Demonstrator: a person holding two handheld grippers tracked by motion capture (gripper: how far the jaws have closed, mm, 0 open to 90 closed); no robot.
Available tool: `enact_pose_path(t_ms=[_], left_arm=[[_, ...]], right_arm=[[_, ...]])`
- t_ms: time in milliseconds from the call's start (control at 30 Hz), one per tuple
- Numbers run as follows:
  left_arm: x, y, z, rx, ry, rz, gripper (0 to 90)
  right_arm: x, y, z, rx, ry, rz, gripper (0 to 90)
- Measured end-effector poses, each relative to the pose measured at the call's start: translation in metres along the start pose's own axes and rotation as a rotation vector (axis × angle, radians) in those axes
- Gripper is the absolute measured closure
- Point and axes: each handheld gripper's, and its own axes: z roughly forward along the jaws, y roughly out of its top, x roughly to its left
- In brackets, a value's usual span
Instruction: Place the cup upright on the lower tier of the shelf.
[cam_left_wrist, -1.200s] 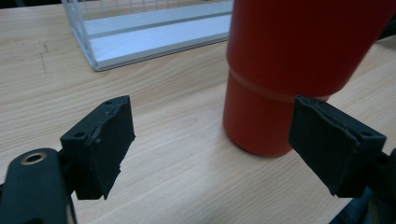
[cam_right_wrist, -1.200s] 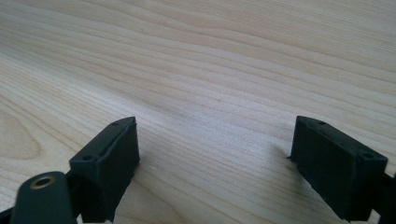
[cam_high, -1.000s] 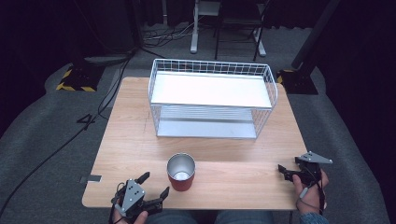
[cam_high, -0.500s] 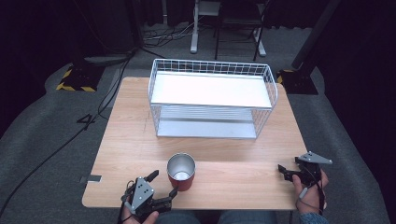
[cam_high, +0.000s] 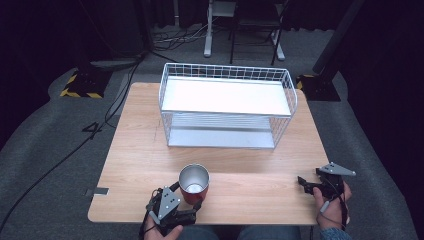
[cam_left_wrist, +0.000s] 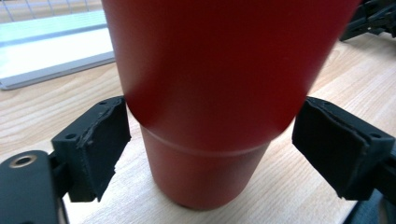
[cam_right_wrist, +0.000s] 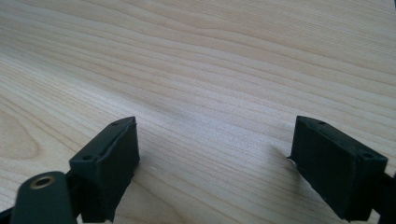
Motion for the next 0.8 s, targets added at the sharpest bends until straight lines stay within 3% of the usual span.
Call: enact_pose_path(t_ms=[300,800], left_arm=[[-0.002,0.000,0.017,0.018,0.018,-0.004,12.0],[-0.003,0.001,0.030,0.030,0.036,-0.032,12.2]], right_arm=[[0.000,0.000,0.000,-0.002,-0.002,-0.002,15.6],[0.001,0.000,0.000,-0.003,-0.009,-0.005,15.6]])
